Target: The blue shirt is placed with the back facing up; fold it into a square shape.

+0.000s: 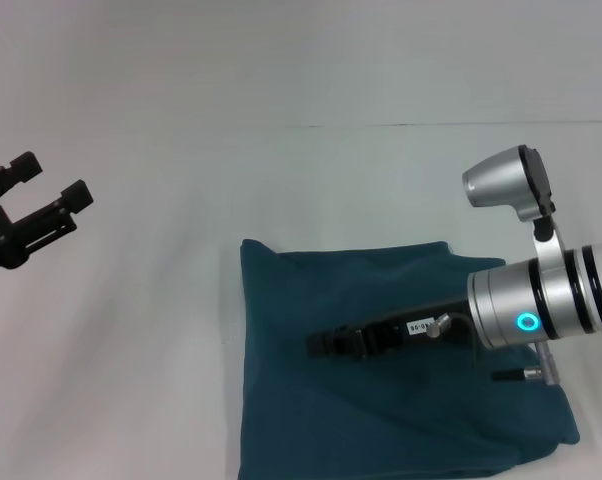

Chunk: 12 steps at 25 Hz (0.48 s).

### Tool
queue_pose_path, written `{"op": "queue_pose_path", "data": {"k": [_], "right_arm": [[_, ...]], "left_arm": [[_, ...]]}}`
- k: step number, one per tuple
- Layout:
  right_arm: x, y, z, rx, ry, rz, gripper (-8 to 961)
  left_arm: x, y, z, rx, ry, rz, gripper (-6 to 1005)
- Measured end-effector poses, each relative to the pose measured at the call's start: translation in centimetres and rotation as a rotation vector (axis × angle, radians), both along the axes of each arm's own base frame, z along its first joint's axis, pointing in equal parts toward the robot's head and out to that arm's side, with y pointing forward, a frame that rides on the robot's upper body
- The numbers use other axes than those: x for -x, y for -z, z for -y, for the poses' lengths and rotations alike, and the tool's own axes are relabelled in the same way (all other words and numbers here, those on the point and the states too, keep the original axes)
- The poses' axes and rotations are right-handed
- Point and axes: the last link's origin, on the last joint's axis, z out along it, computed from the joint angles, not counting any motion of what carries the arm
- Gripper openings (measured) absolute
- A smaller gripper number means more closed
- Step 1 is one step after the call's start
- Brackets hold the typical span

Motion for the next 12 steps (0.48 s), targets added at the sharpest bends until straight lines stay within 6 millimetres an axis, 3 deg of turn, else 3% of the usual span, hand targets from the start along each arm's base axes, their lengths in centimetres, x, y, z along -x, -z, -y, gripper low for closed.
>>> {"op": "queue_pose_path", "data": {"k": [12], "right_arm": [[-0.6, 1.4, 1.8, 0.095, 0.054, 0.028, 43]], "left_arm": [[0.1, 0.2, -0.2, 0.0, -0.012, 0.003, 877]]}}
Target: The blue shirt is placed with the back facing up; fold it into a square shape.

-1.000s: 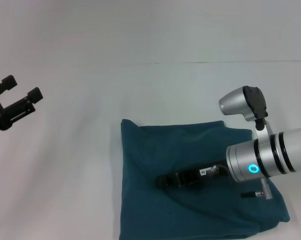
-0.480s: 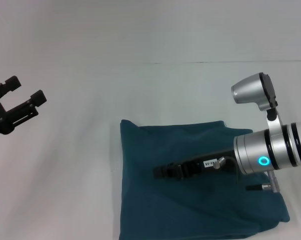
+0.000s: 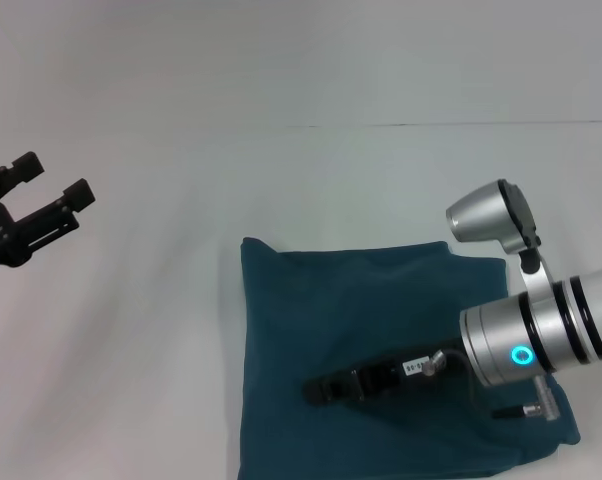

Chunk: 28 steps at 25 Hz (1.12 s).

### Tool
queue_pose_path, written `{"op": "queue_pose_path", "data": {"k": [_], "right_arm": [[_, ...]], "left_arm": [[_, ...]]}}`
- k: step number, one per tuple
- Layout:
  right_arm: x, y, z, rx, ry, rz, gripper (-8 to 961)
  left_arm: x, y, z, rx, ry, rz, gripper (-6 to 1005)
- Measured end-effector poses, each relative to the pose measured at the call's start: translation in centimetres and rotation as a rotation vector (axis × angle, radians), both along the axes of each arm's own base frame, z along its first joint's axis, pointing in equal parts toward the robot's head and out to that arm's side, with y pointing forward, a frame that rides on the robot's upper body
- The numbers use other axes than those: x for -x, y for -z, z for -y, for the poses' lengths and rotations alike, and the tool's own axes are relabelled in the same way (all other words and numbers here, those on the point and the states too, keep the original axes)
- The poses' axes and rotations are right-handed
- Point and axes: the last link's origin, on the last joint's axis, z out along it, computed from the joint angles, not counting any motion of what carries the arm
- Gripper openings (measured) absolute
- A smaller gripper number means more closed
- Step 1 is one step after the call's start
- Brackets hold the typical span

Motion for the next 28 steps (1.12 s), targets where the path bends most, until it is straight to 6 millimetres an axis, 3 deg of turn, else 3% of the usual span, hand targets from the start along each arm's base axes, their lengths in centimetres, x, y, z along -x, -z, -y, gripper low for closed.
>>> {"op": "queue_pose_path", "data": {"k": [9, 16, 21, 24, 28], "right_arm": [[-1.8, 0.5, 0.5, -0.003, 0.057, 0.038, 43], [-0.1, -1.4, 0.2, -0.085, -0.026, -0.047, 43], [0.0, -2.4, -1.3, -0.203, -0.072, -0.028, 43], [-0.5, -1.3, -2.5, -0.274, -0.084, -0.003, 43], [-0.4, 1.4, -2.9, -0.236, -0.114, 0.025, 44]], "left_arm": [[0.0, 0.2, -0.1, 0.004, -0.005, 0.002, 876], [-0.1, 0.4, -0.1, 0.007, -0.004, 0.003, 877], [-0.1, 0.9, 0.0, 0.029, -0.003, -0.012, 877], [-0.2, 1.3, 0.1, 0.029, 0.004, -0.019, 877], [-0.4, 1.7, 0.1, 0.036, 0.011, -0.019, 876]]}}
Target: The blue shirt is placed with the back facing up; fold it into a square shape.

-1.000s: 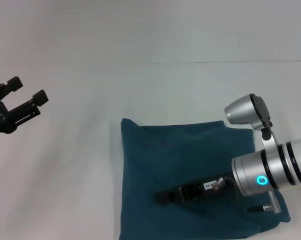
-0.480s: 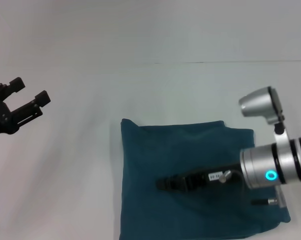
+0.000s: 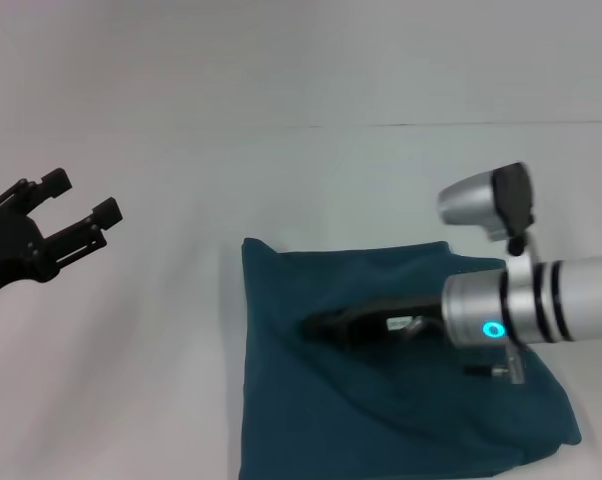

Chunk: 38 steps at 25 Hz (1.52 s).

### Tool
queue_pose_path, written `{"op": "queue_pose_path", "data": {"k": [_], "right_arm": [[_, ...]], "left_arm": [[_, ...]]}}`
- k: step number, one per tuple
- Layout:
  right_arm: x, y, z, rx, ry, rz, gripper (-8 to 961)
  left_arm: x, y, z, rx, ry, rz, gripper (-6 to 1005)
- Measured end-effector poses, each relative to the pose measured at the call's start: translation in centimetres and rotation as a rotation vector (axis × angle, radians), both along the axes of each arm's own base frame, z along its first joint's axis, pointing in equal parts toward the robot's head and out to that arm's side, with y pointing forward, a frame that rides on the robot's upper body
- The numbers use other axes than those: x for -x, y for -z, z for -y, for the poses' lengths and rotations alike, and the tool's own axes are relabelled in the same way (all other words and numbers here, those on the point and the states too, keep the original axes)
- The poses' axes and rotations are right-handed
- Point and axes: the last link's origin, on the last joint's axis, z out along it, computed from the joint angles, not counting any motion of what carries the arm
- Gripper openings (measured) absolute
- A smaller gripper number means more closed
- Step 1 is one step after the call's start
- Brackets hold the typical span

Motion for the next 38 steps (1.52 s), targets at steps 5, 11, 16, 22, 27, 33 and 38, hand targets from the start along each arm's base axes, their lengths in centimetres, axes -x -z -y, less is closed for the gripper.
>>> {"op": "queue_pose_path", "data": {"k": [5, 11, 16, 22, 27, 33, 38], "right_arm": [[0.6, 0.9, -0.3, 0.012, -0.025, 0.028, 44], [1.6, -0.8, -0.2, -0.005, -0.036, -0.069, 44], [2.4, -2.4, -0.3, -0.042, -0.059, -0.109, 44], [2.1, -1.1, -0.3, -0.006, -0.034, -0.078, 44], [1.1, 0.4, -0.2, 0.017, 0.017, -0.018, 45], [-0.2, 0.2, -0.2, -0.012, 0.044, 0.008, 45], [0.9, -2.0, 0.2, -0.038, -0.03, -0.065, 45]], "left_arm": [[0.0, 0.2, 0.0, 0.007, -0.001, 0.001, 876], [0.2, 0.1, 0.1, 0.011, -0.006, -0.01, 877], [0.1, 0.0, -0.2, 0.01, 0.0, -0.018, 877], [0.0, 0.1, -0.6, 0.008, 0.003, -0.03, 877], [0.0, 0.2, -0.6, 0.006, 0.003, -0.034, 876], [0.0, 0.3, -0.6, 0.005, 0.001, -0.034, 877], [-0.3, 0.2, -0.5, 0.01, 0.017, -0.025, 877]]}}
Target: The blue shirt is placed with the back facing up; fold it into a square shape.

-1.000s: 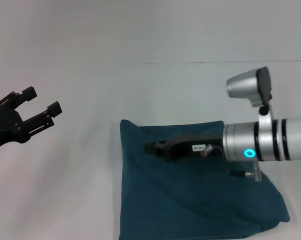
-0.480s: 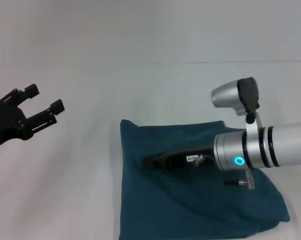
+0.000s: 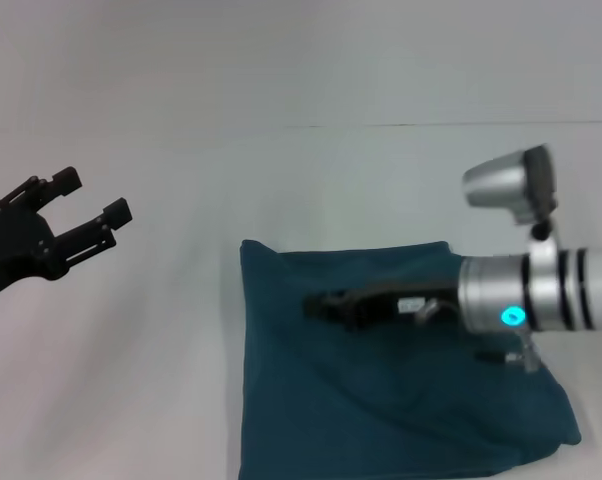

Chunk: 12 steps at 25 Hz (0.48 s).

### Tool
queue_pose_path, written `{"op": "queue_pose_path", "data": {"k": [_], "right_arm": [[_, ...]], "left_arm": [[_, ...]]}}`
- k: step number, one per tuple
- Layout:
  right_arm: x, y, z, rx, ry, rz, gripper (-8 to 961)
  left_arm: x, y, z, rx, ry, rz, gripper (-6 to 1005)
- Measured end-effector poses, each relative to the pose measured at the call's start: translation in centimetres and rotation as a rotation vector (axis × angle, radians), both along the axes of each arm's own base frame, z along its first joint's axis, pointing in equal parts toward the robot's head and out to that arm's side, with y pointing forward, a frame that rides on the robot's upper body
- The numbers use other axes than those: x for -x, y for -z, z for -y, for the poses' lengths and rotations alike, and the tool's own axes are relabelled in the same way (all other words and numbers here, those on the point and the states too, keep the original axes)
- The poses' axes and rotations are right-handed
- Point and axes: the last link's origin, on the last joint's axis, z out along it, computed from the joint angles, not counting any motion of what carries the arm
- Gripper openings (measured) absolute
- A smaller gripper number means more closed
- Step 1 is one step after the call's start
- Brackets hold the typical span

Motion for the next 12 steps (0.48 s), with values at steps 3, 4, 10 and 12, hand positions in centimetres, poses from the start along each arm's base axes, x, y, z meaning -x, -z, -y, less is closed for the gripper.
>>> {"op": "queue_pose_path", "data": {"k": [3, 4, 10, 12], "right_arm": [[1.5, -2.8, 0.2, -0.029, -0.019, -0.066, 45], [1.8, -3.7, 0.3, -0.034, -0.01, -0.077, 45], [0.0, -6.7, 1.1, -0.092, 0.099, -0.035, 45], [-1.9, -6.8, 1.0, -0.125, 0.142, -0.008, 46]], "left_arm": [[-0.3, -0.1, -0.2, 0.015, 0.005, 0.02, 876], [-0.4, -0.1, -0.3, 0.023, 0.001, 0.03, 876], [-1.4, 0.4, -0.4, 0.082, 0.034, 0.045, 876], [-1.8, 0.7, -0.4, 0.102, 0.059, 0.04, 876]]}}
